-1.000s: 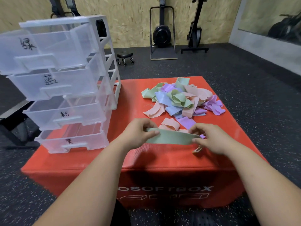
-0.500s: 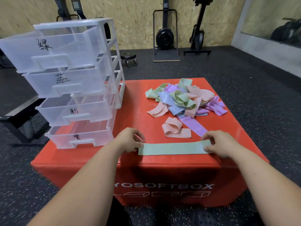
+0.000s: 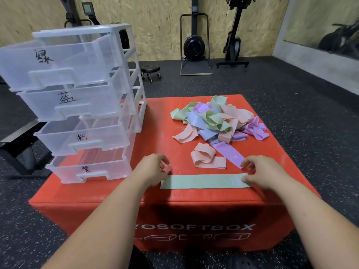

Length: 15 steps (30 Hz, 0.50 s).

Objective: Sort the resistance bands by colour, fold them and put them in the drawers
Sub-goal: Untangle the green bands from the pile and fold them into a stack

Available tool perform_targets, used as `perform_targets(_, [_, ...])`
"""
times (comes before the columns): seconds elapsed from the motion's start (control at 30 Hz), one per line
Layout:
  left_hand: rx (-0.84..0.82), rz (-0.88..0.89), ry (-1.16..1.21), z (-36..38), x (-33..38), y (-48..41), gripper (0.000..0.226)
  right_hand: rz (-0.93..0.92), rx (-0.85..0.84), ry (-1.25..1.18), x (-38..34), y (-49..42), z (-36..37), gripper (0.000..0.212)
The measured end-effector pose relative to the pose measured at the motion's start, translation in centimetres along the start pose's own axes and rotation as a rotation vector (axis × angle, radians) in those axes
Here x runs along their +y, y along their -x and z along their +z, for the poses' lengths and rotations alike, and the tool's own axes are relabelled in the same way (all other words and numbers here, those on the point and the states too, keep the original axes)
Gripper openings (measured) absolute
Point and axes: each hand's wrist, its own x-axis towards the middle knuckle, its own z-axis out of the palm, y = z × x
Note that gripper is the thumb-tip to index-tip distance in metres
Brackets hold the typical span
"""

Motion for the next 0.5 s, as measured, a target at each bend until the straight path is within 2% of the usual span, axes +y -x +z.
perform_targets(0.2, [0.147, 0.145, 0.093, 1.8, 1.8, -1.9, 0.028, -0.095, 0.188, -0.004, -1.6, -2.3, 0.3, 0.028])
perform_targets(0.33, [0.203, 0.185, 0.088, 4.0, 2.9, -3.7, 0.028, -0.188, 0.285, 0.037, -3.2, -5.1, 1.2, 0.046])
perform_targets(0.5, [0.244, 0.217, 0.1, 5.0, 4.0, -6.5, 0.031, -0.227, 0.375, 0.078, -5.4, -8.9, 1.9, 0.052])
